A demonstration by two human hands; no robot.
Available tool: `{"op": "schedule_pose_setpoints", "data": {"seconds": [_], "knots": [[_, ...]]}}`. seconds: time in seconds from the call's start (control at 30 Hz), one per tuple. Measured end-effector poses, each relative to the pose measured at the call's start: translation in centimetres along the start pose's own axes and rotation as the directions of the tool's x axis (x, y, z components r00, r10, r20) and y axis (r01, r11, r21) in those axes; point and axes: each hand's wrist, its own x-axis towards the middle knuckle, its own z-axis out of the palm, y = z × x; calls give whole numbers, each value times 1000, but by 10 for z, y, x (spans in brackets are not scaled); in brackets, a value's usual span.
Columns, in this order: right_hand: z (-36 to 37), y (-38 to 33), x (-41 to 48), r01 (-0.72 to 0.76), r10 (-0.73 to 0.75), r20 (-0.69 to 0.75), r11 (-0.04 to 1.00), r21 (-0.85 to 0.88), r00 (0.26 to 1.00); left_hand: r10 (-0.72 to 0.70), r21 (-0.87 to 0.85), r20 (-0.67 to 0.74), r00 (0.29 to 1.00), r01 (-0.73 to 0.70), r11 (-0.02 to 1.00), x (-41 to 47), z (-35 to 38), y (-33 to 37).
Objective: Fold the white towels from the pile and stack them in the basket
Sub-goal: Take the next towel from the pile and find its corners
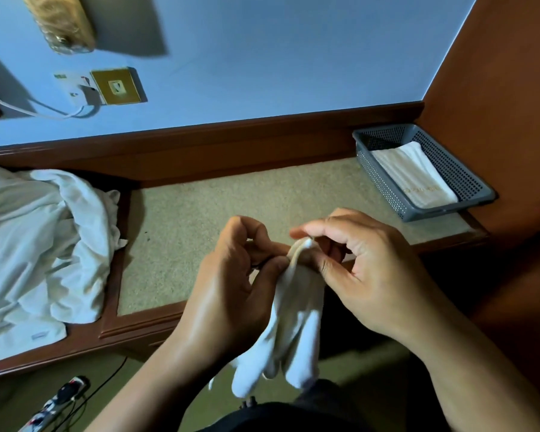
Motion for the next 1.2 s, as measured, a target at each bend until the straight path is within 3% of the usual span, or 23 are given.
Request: {"op": "schedule_pose_setpoints", "data": {"seconds": [0.17,0.27,0.43,0.53,0.67,0.77,0.87,0.97,1.1,1.2], "knots": [[22,-5,7,70,-78,-120,995,-68,990,179,247,-3,984,-173,954,4,-19,1],[28,-4,13,112,-129,-151,987,-116,980,310,347,70,948,-314,884,-2,-28,-6],[30,2,15,152,-157,-106,987,-48,982,290,468,-34,956,-241,850,-11,-20,-55],[27,6,18,200,-200,-38,980,-6,979,327,541,-26,945,-262,799,-11,-15,-75],[10,16,20,229,-231,19,972,55,973,159,498,54,986,-165,851,-12,-2,-79],[-10,34,17,201,-202,16,978,56,979,-44,591,155,987,-57,805,-16,15,-99],[-33,64,9,135,-135,-19,991,8,991,-183,666,95,979,74,742,-17,24,-115],[-50,98,0,12,-11,15,996,-87,1000,-180,654,-39,983,161,739,-14,34,-112],[-58,133,-15,-185,217,125,957,-224,968,-115,630,-100,988,152,761,-15,51,-104],[-67,145,-31,-180,207,95,955,-234,974,-125,675,-93,988,154,722,-20,71,-102]]}}
